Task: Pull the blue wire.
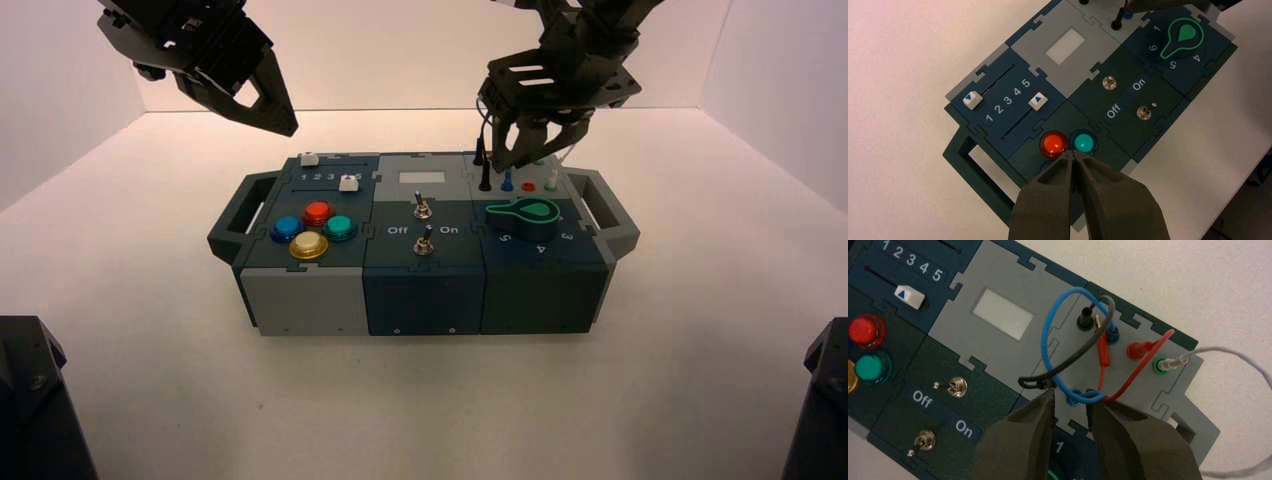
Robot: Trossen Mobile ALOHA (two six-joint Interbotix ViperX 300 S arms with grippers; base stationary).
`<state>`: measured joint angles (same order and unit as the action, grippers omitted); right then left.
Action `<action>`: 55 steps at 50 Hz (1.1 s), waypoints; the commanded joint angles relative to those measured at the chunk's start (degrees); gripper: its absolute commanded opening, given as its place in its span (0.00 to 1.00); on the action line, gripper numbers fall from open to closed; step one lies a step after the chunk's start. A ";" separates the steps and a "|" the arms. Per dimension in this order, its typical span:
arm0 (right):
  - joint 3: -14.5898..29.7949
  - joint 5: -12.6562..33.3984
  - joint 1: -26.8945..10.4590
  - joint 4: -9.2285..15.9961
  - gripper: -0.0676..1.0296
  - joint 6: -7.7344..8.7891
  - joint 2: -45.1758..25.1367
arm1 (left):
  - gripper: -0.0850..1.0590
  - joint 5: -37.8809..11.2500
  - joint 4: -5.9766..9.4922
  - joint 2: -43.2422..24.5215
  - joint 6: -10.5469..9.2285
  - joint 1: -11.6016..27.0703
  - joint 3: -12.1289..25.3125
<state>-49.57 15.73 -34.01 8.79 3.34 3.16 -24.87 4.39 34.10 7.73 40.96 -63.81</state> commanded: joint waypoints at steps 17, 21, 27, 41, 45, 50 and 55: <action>1.93 -1.23 0.44 -0.53 0.38 0.18 -1.93 | 0.05 0.26 -0.09 0.53 0.18 0.26 1.76; 2.02 -1.32 0.62 -0.53 0.37 0.18 -2.02 | 0.05 0.26 -0.09 0.53 0.18 0.26 1.76; 2.02 -1.32 0.62 -0.44 0.24 0.00 -2.02 | 0.05 0.26 -0.09 0.62 0.18 0.26 1.76; 2.20 -0.97 0.62 -0.53 0.04 0.09 -2.11 | 0.05 0.18 -0.09 0.88 0.18 0.26 1.76; 2.20 -0.70 0.70 -0.53 0.04 0.09 -2.20 | 0.05 0.18 -0.09 0.97 0.18 0.26 1.76; 2.11 -0.62 0.70 -0.53 0.04 0.09 -1.85 | 0.05 0.26 -0.09 0.97 0.18 0.26 1.67; 2.11 -0.53 0.70 -0.53 0.04 0.09 -0.97 | 0.05 0.18 -0.09 0.97 0.18 0.26 1.67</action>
<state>-48.60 15.29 -33.57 8.35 3.43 0.44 -24.96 4.39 34.72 7.73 41.04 -63.81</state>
